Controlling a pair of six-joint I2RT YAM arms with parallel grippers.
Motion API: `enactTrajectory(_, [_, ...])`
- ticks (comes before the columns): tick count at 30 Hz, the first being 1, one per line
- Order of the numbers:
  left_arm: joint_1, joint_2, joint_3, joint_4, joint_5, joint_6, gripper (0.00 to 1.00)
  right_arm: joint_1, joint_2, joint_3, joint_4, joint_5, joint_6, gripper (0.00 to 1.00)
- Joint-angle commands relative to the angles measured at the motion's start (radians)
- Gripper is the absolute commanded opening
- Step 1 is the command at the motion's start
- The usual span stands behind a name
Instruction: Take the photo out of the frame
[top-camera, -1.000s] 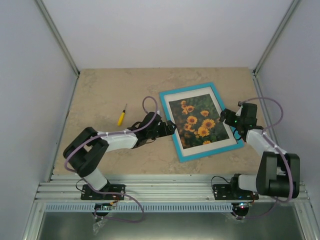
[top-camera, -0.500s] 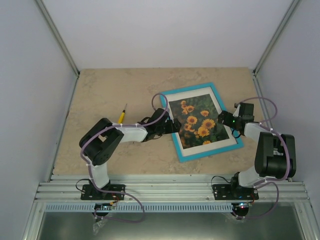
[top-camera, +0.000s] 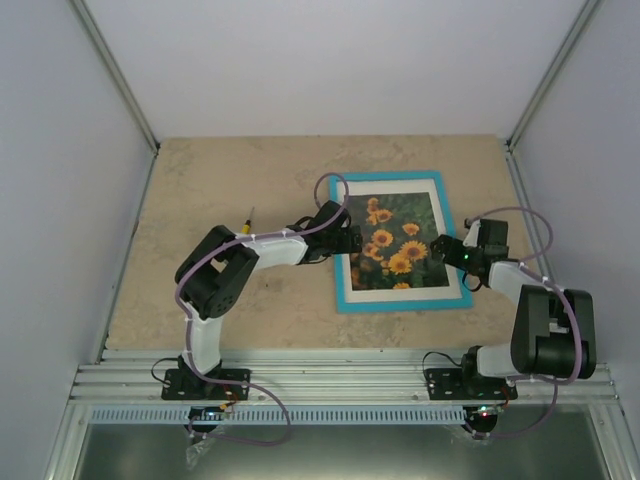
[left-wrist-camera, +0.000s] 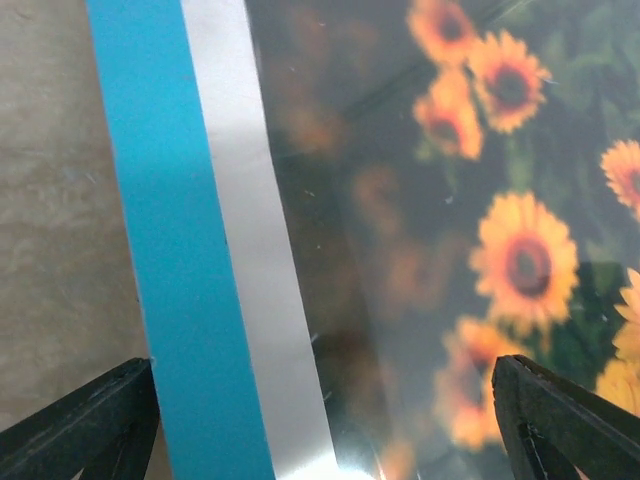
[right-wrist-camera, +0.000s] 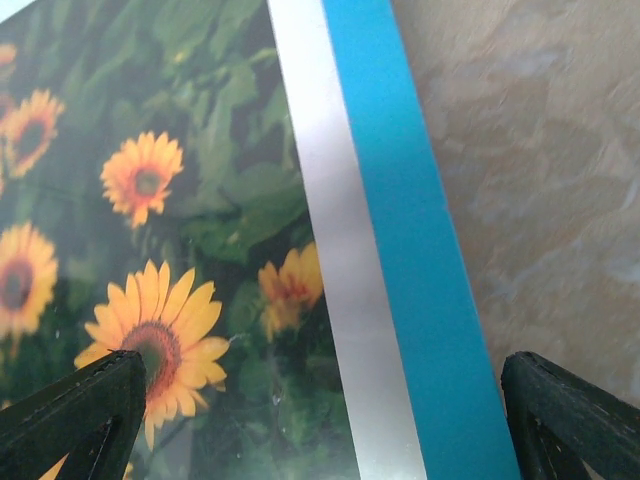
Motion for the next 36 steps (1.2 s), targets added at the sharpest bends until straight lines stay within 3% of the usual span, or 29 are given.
enactTrajectory(1, [0.017, 0.03, 0.066, -0.047, -0.024, 0.06, 0.92, 0.035, -0.055, -0.061, -0.034, -0.102, 0.016, 0.97])
enactTrajectory(11, [0.04, -0.019, 0.052, -0.155, -0.164, 0.099, 0.92, 0.052, -0.068, -0.015, -0.103, 0.054, 0.0, 0.94])
enactTrajectory(22, [0.014, -0.076, -0.024, -0.166, -0.143, 0.093, 0.82, 0.052, 0.02, 0.073, -0.173, 0.161, -0.014, 0.72])
enactTrajectory(36, [-0.024, -0.06, -0.016, -0.178, -0.166, 0.086, 0.51, 0.052, 0.065, 0.098, -0.176, 0.173, -0.014, 0.42])
